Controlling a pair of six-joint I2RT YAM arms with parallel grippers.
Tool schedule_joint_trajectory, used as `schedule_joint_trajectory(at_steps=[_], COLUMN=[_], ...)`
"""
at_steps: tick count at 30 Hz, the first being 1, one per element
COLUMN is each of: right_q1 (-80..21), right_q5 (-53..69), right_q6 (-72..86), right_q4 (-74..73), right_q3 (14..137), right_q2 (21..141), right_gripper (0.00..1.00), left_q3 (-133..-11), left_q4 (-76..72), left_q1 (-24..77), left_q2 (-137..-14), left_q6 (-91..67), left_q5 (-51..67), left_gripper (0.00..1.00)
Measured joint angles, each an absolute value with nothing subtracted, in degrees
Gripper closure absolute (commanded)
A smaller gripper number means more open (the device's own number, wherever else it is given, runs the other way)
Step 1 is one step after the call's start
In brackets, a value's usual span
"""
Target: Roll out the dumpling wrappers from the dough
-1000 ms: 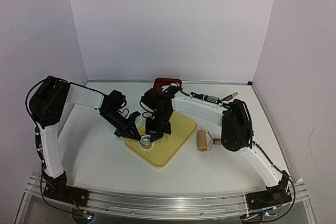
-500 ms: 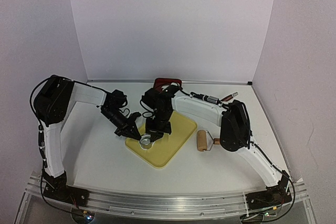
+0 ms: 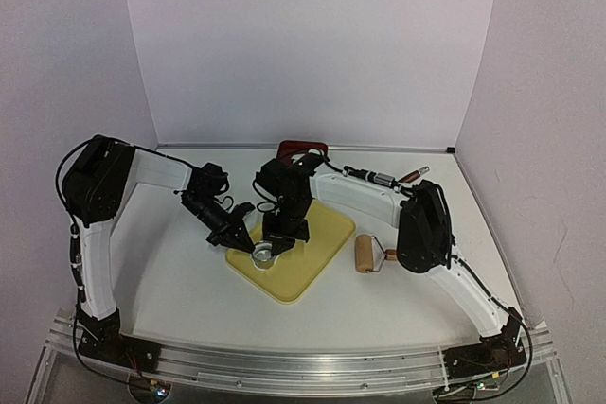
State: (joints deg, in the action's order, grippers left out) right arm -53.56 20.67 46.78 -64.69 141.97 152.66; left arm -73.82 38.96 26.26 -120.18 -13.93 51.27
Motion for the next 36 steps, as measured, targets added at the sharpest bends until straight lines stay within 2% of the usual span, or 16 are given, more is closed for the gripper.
schedule_joint_trajectory(at_steps=[7,11,16,19,25,31,36], right_q1=[-53.56,-53.77,-53.51,-53.05,-51.59,-50.56,-50.54], right_q5=[19.50,18.05,17.21,17.23,17.01,15.74,14.80], right_q6=[46.97,47.62,47.85,47.77,47.21,45.21,43.19], right_q4=[-61.37,-57.46,-55.22,-55.12,-57.31,-59.40,-59.64], right_q3=[137.38,131.95,127.54,125.81,122.88,121.72,120.67], right_q2=[149.05,145.94,143.33,142.23,139.80,136.62,132.11], right_gripper=[1.00,1.00,1.00,1.00,1.00,1.00,1.00], left_q3=[-71.89,-71.75,-72.87,-74.05,-74.70,-73.31,-67.36], left_q4=[36.16,35.88,35.27,34.89,34.85,33.49,30.98], left_q1=[26.85,28.15,30.39,31.04,30.78,30.70,30.70], left_q2=[-117.38,-114.89,-113.08,-111.74,-103.48,-94.13,-89.05], left_q6=[-15.17,-16.86,-18.19,-19.24,-22.08,-26.63,-31.59], left_q5=[49.11,45.42,40.14,37.90,35.72,34.30,33.86], left_gripper=[1.00,0.94,0.81,0.69,0.51,0.38,0.36])
